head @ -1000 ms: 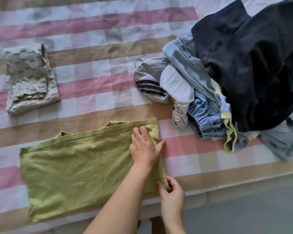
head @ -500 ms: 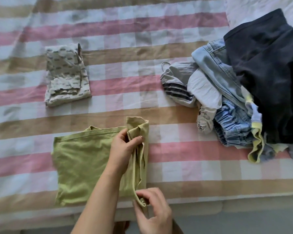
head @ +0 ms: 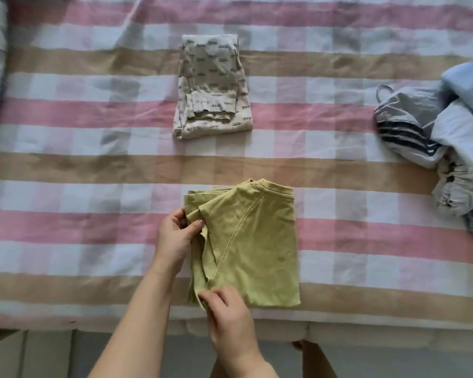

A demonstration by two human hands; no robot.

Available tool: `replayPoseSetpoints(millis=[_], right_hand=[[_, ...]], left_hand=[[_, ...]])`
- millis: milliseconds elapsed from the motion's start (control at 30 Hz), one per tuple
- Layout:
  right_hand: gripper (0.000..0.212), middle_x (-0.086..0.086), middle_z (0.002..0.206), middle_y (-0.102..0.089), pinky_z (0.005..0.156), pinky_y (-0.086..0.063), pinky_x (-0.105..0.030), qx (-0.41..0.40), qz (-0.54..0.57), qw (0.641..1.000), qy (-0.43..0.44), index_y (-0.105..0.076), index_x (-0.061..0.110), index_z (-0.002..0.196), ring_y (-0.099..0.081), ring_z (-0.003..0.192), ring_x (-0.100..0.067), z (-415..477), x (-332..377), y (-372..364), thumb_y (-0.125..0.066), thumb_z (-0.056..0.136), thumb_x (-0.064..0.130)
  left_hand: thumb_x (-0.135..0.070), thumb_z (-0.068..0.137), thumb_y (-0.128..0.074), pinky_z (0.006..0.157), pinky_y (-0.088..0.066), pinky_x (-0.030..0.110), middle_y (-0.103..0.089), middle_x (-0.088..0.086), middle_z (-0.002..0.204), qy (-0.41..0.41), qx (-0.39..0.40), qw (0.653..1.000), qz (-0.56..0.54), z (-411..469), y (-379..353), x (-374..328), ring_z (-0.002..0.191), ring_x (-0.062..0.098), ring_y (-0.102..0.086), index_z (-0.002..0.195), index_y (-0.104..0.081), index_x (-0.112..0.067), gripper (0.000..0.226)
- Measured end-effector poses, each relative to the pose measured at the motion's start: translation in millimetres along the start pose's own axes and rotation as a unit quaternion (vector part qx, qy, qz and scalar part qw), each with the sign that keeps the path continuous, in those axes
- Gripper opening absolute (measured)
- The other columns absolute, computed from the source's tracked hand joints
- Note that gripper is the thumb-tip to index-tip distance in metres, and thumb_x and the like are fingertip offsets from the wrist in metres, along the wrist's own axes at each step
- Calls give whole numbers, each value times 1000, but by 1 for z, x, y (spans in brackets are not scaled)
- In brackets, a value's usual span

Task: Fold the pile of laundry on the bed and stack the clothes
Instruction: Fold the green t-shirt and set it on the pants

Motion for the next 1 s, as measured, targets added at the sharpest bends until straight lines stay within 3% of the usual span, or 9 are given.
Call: replayPoseSetpoints(millis=[100, 200, 267, 367, 467, 633, 767, 833, 1000], right_hand=[[30, -4, 88, -62, 71, -48, -22, 22, -14, 999, -25, -68, 8, 102, -60, 81, -18, 4, -8, 0, -69, 72, 10], [26, 0, 95, -58, 80, -39, -17, -150, 12, 982, -117, -67, 12, 103, -53, 91, -12, 8, -35, 57, -55, 85, 26], [27, -4, 106, -53, 91, -33, -20, -255, -5, 941, -223, -63, 9, 111, -49, 101, -19, 3, -70, 96, -58, 87, 20], [39, -11, 120, -48, 100, -35, -31, -238, 40, 900, -364, -51, 6, 126, -47, 113, -25, 1, -120, 111, -59, 89, 13], [33, -7, 116, -57, 93, -44, -33, -201, 121, 887, -398, -53, 10, 120, -54, 108, -22, 6, -137, 102, -58, 90, 20], [21, -18, 81, -63, 71, -48, -43, -159, 166, 901, -367, -57, 3, 83, -59, 80, -35, 16, -130, 95, -55, 92, 22], [8, 6, 80, -67, 64, -46, -14, -158, 185, 924, -295, -63, 17, 88, -61, 74, -3, 30, -101, 113, -56, 91, 16], [9, 6, 76, -68, 60, -43, -9, -162, 202, 931, -258, -64, 19, 85, -60, 71, 2, 44, -82, 128, -57, 90, 15], [10, -6, 77, -67, 65, -48, -32, -175, 259, 932, -182, -63, 15, 82, -59, 70, -11, 111, -44, 167, -57, 88, 21]], left_hand=[[6, 83, -61, 69, -50, 18, -67, -2, 83, -46, -75, 995, 36, -7, 13, -2, 73, 7, -62, 96, -60, -13, 23], [-10, 84, -65, 79, -48, 24, -61, 4, 101, -96, -166, 968, 160, -30, 28, -4, 89, 16, -58, 109, -56, -11, 26], [-13, 87, -61, 84, -41, 28, -52, 8, 110, -82, -164, 963, 200, -41, 25, 8, 98, 22, -52, 116, -51, -5, 32], [-24, 88, -59, 84, -35, 24, -48, 7, 113, -42, -127, 968, 211, -51, 15, 25, 101, 20, -48, 120, -47, -1, 41], [-36, 81, -68, 77, -37, 25, -55, 0, 102, 17, -116, 969, 217, -50, 15, 38, 93, 15, -50, 116, -49, -7, 49], [-24, 83, -67, 65, -43, 32, -64, 4, 80, 38, -67, 972, 220, -43, 6, 41, 80, 24, -59, 88, -56, -7, 21], [-14, 89, -59, 67, -43, 25, -64, -2, 81, -43, -57, 979, 193, -50, -1, 9, 78, 10, -59, 88, -55, -12, 4], [-12, 89, -58, 62, -42, 20, -63, -1, 76, -90, -71, 976, 185, -53, -3, -18, 70, 8, -58, 85, -54, -13, 6], [-12, 89, -57, 57, -40, 12, -61, -1, 72, -188, -124, 965, 137, -33, 0, -106, 65, 5, -55, 82, -54, -16, 9]])
Point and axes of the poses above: each hand's wrist, its own z-axis towards the middle knuckle, its own y-axis out of the back of the hand, x = y × z, the point moved 10 cm from there along z, towards the middle knuckle
